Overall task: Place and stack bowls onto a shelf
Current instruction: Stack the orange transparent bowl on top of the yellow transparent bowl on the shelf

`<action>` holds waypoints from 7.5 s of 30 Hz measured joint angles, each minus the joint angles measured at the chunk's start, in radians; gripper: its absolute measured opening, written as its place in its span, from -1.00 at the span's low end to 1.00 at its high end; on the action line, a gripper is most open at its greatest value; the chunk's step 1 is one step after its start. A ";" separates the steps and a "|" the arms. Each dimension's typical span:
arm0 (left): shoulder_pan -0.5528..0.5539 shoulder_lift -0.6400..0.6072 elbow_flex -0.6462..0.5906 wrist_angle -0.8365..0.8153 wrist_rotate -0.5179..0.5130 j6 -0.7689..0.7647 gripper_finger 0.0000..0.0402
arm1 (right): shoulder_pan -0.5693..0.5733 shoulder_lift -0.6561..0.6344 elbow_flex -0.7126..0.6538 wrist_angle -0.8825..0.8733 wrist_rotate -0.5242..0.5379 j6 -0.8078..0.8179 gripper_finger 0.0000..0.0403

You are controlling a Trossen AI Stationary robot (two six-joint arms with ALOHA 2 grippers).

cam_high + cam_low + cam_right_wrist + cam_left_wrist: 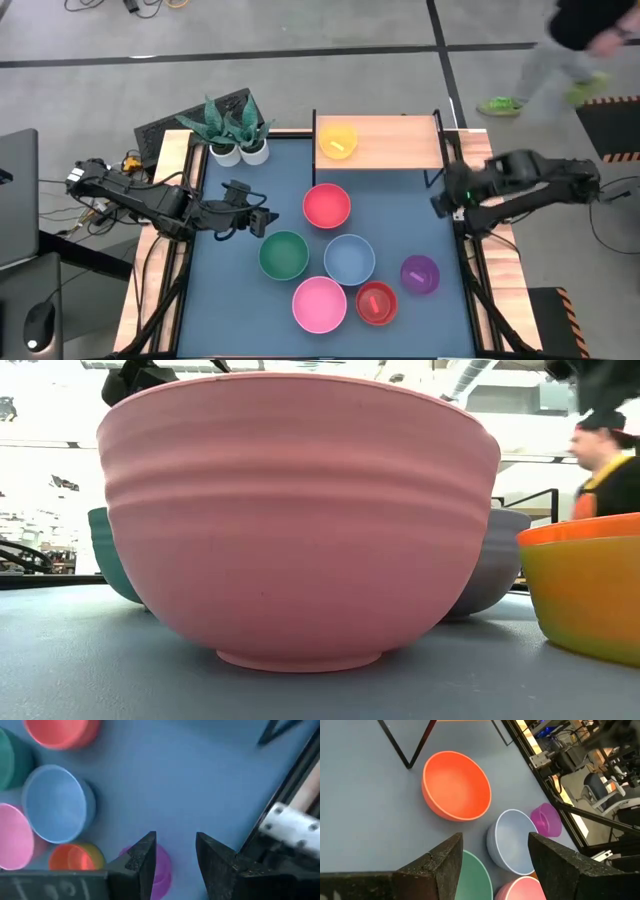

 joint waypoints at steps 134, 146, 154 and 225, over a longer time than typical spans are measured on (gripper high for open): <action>0.000 -0.056 0.000 -0.135 0.049 0.096 0.04 | 0.480 0.770 -0.115 0.788 0.025 -0.270 -0.86; 0.000 -0.056 0.000 -0.135 0.042 0.096 0.04 | 0.432 0.770 0.000 0.675 0.027 -0.356 -0.90; 0.000 -0.056 0.000 -0.135 0.045 0.105 0.04 | 0.394 0.770 -0.003 0.601 0.025 -0.362 -0.90; 0.000 -0.053 0.000 -0.135 0.026 0.078 0.04 | -0.200 0.320 -0.465 0.683 -0.041 -0.534 -0.91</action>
